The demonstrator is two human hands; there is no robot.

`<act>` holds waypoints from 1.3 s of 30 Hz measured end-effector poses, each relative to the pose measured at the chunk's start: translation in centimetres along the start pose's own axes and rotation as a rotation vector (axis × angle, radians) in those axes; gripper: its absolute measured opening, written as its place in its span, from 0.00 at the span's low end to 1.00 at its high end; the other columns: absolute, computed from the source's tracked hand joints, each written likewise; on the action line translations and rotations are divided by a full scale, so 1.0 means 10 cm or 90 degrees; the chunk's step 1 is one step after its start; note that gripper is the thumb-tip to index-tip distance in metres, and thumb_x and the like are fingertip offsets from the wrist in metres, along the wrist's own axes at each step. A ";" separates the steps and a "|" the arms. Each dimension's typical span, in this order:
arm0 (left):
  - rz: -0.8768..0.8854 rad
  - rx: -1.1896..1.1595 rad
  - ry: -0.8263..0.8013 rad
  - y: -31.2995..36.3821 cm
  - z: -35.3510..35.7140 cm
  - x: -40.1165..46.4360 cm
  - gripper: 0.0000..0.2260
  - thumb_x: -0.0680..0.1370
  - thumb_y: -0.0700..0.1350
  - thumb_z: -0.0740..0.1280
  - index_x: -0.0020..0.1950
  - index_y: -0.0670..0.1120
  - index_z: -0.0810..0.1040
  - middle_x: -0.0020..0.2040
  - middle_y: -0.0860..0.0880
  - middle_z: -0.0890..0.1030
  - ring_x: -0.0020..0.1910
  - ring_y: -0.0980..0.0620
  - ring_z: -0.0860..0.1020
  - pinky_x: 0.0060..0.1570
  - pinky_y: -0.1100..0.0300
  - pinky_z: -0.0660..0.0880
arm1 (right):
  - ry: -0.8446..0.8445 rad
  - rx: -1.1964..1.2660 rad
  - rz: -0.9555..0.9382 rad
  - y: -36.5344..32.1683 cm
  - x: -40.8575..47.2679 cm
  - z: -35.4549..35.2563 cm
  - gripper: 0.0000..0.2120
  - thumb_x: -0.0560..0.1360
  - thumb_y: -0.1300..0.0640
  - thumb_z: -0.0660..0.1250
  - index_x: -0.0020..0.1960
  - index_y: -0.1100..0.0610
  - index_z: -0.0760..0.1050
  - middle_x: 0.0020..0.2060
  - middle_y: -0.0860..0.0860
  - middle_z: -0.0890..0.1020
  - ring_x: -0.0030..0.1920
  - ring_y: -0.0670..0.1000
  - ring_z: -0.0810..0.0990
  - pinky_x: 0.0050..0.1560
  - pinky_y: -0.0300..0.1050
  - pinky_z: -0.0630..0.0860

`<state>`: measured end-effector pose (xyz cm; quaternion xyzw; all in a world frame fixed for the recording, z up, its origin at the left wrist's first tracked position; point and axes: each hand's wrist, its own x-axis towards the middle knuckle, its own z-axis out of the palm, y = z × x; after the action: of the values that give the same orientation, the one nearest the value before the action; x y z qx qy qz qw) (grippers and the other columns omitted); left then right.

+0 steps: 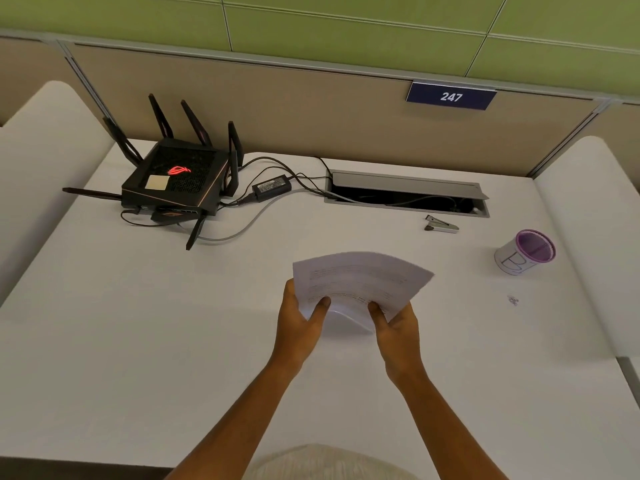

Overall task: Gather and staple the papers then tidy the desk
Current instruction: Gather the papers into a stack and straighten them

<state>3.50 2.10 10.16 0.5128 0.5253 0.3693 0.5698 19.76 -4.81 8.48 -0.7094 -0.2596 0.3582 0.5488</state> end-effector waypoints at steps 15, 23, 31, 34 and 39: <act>-0.144 -0.253 0.057 -0.09 -0.30 0.01 0.18 0.80 0.42 0.73 0.70 0.52 0.78 0.61 0.53 0.87 0.59 0.51 0.86 0.56 0.53 0.83 | -0.230 0.108 0.146 0.05 -0.05 -0.60 0.17 0.77 0.60 0.72 0.65 0.62 0.81 0.59 0.59 0.86 0.60 0.62 0.85 0.60 0.60 0.83; -0.194 -0.415 0.014 -0.16 -0.09 -0.20 0.22 0.82 0.39 0.69 0.75 0.54 0.74 0.66 0.49 0.84 0.64 0.46 0.83 0.64 0.42 0.80 | -0.076 0.188 0.154 0.08 -0.27 -0.14 0.17 0.76 0.62 0.74 0.64 0.57 0.80 0.56 0.52 0.88 0.56 0.54 0.87 0.53 0.53 0.85; -0.173 -0.295 0.130 -0.26 -0.77 0.01 0.16 0.81 0.42 0.71 0.69 0.50 0.79 0.61 0.47 0.86 0.61 0.45 0.84 0.53 0.49 0.85 | -0.083 0.018 0.141 -0.07 0.02 -0.45 0.12 0.78 0.61 0.73 0.62 0.55 0.82 0.54 0.51 0.89 0.51 0.53 0.89 0.51 0.52 0.86; -0.158 -0.161 0.068 -0.22 -0.99 0.11 0.17 0.79 0.44 0.74 0.67 0.55 0.79 0.57 0.50 0.87 0.58 0.48 0.85 0.49 0.52 0.84 | -0.111 -0.019 0.132 -0.13 0.10 -0.60 0.11 0.79 0.61 0.72 0.61 0.57 0.83 0.53 0.52 0.89 0.51 0.54 0.89 0.51 0.54 0.86; -0.102 -0.010 -0.064 -0.05 -0.93 0.25 0.19 0.75 0.45 0.78 0.64 0.55 0.78 0.54 0.51 0.88 0.53 0.48 0.87 0.51 0.49 0.86 | -0.096 -0.048 0.090 -0.22 0.14 -0.64 0.08 0.80 0.59 0.71 0.59 0.53 0.83 0.50 0.49 0.89 0.48 0.52 0.89 0.46 0.46 0.86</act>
<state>-5.18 6.18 9.81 0.4829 0.5323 0.3003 0.6271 25.73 -6.98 11.25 -0.7171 -0.2630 0.4381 0.4740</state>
